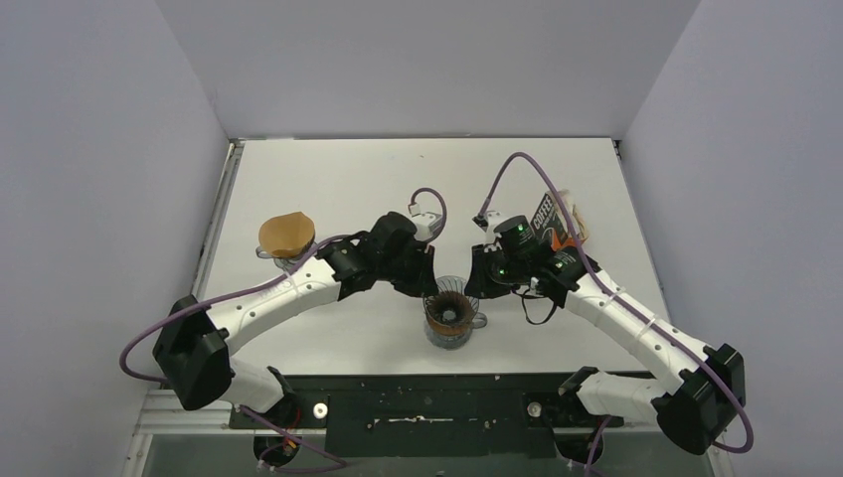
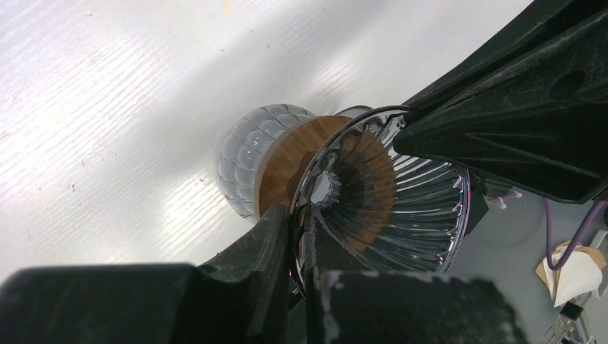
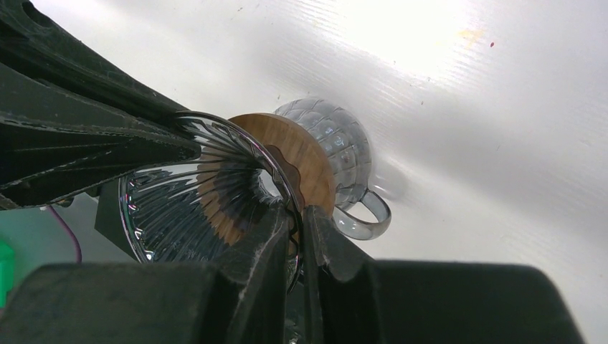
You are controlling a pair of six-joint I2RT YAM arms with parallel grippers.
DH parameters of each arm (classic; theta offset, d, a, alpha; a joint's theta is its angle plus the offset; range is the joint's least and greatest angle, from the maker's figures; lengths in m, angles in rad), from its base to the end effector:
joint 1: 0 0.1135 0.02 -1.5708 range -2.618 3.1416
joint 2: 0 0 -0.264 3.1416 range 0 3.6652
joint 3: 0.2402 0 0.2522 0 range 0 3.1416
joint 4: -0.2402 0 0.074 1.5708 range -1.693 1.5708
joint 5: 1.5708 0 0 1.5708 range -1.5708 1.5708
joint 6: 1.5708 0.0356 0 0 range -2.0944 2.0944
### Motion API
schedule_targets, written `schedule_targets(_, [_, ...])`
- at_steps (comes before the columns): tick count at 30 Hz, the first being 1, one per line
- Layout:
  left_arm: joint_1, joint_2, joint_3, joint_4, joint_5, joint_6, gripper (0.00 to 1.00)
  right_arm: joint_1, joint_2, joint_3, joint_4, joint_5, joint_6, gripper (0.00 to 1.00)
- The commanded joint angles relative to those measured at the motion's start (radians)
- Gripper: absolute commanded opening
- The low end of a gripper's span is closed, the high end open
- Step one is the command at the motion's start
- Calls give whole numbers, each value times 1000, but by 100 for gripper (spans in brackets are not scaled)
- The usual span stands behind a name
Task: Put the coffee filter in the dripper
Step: Place the coffee dripper in the dripper holder.
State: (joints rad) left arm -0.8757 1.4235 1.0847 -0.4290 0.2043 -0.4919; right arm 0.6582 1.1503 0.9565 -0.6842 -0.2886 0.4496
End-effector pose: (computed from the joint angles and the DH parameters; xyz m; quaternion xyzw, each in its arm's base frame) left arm 0.1933 -0.2431 0.2742 0.2138 0.8913 -0.3184 0.2421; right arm 0.1783 0.1507 0.2830 -0.1455 0.9207 0.2918 0.2146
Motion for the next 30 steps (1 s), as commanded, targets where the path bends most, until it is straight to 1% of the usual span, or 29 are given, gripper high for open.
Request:
schedule_targets(1, [-59,35,35,-67,66,45,0,35,49,12,-19,19,10,3])
schedule_targets(3, [-57,34,48,-78,57,49,0,33,48,22,-17,21,13,6])
schedule_targets(5, [-57,35,60,-89,51,51,2,30,46,32,-18,27,17,7])
schedule_targets(13, [-55,32,101,-117,32,58,14,23,30,54,-10,23,35,19])
schedule_targets(17, [-54,33,110,-122,30,59,19,21,29,61,-8,14,39,22])
schedule_targets(22, [-54,24,117,-125,19,56,31,20,23,75,-1,15,44,28])
schedule_targets(27, [-50,11,128,-137,-10,55,40,17,25,94,-15,33,35,34])
schedule_targets(30, [-46,2,137,-151,-23,62,43,16,22,113,-31,60,27,37])
